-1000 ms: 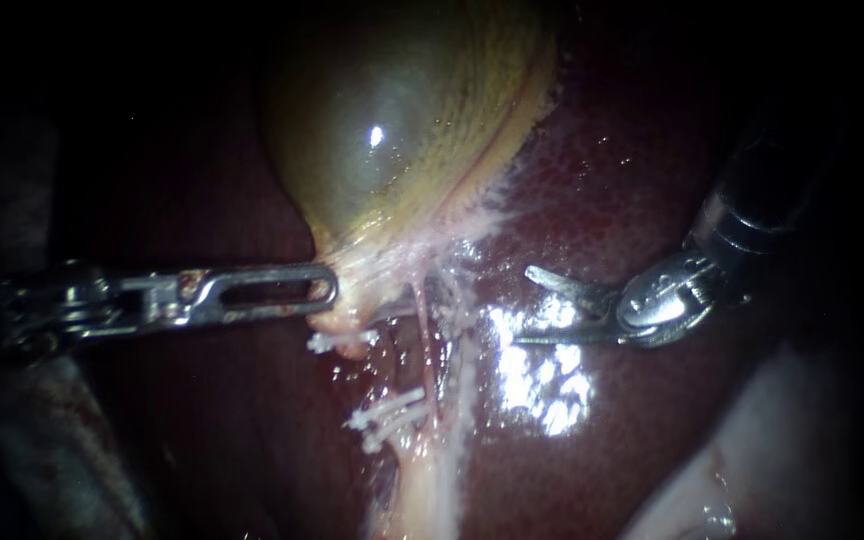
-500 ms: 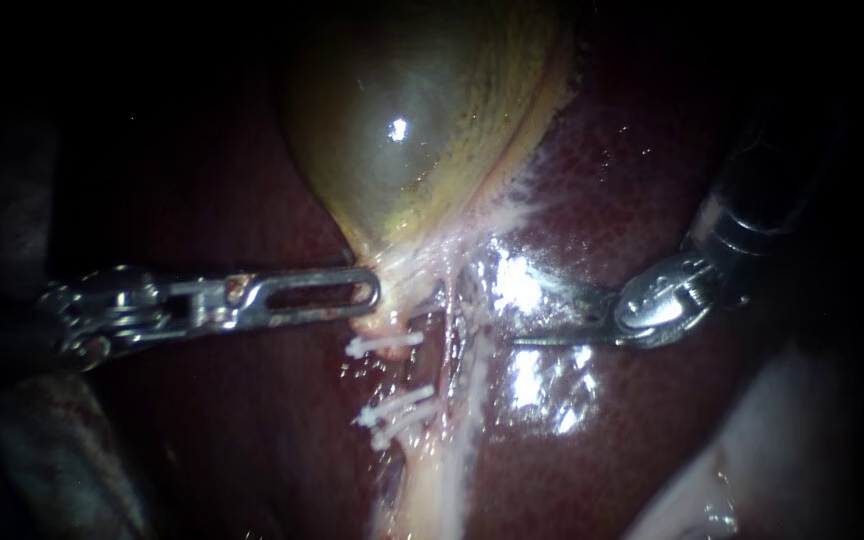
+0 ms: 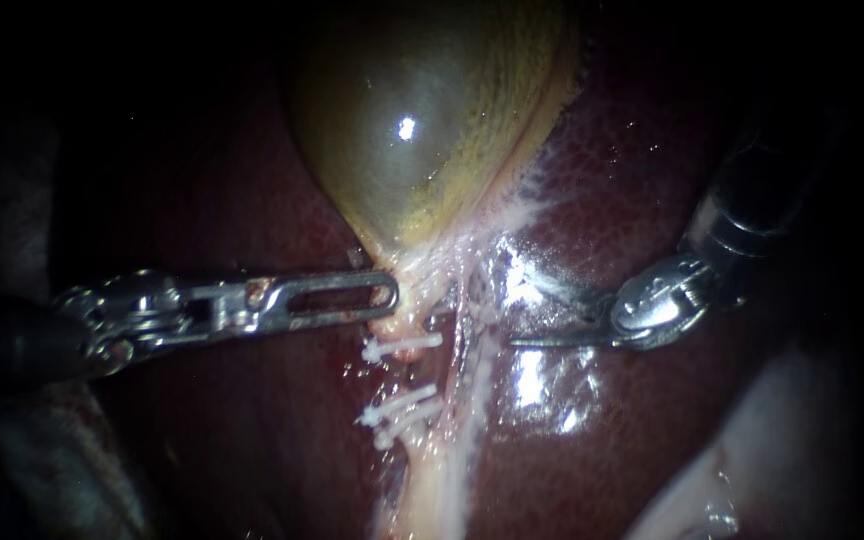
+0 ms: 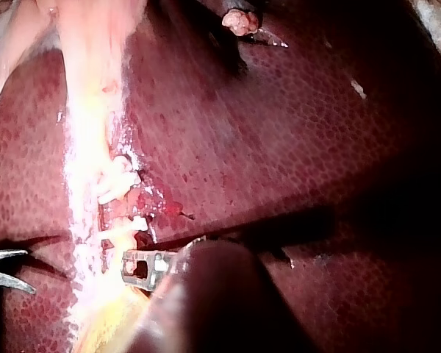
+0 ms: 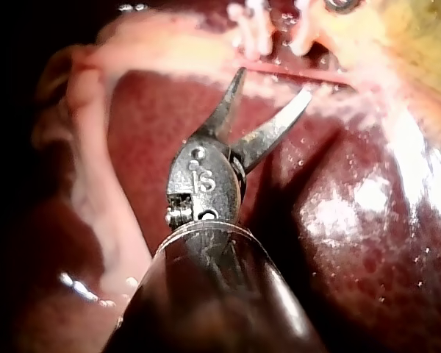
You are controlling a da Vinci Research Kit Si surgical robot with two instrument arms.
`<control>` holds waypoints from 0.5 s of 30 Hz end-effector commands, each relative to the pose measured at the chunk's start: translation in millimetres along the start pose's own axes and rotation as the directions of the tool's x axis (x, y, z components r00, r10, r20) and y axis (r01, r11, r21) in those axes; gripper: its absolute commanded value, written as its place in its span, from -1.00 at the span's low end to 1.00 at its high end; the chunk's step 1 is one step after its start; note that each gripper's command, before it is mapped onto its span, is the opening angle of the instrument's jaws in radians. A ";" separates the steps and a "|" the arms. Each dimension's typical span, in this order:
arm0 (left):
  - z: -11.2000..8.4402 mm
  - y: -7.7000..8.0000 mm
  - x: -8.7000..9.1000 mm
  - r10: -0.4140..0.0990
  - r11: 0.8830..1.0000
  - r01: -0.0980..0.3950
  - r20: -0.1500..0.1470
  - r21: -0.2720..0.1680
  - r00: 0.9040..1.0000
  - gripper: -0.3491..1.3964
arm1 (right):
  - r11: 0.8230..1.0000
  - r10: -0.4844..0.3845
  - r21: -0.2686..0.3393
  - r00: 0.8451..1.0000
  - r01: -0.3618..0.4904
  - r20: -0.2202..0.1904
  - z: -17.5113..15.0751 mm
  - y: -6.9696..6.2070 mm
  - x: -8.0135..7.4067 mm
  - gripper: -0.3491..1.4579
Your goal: Go back from the cut left tube
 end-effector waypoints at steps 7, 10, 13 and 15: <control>0.0 0.0 0.0 0.000 1.000 0.000 -0.001 -0.002 1.000 -1.00 | 1.000 0.000 -0.001 1.000 0.000 0.000 0.1 0.0 -0.1 0.92; 0.0 0.0 0.0 -0.001 1.000 0.001 -0.001 -0.002 1.000 -1.00 | 1.000 0.000 -0.002 1.000 0.000 0.000 0.1 0.0 -0.1 0.92; 0.0 0.0 0.0 -0.001 1.000 0.001 -0.001 -0.002 1.000 -1.00 | 1.000 0.000 -0.002 1.000 0.000 0.000 0.2 0.0 -0.1 0.92; 0.0 0.0 0.0 -0.001 1.000 0.001 -0.001 -0.002 1.000 -1.00 | 1.000 -0.006 -0.002 1.000 0.006 0.001 0.2 0.0 -0.1 0.92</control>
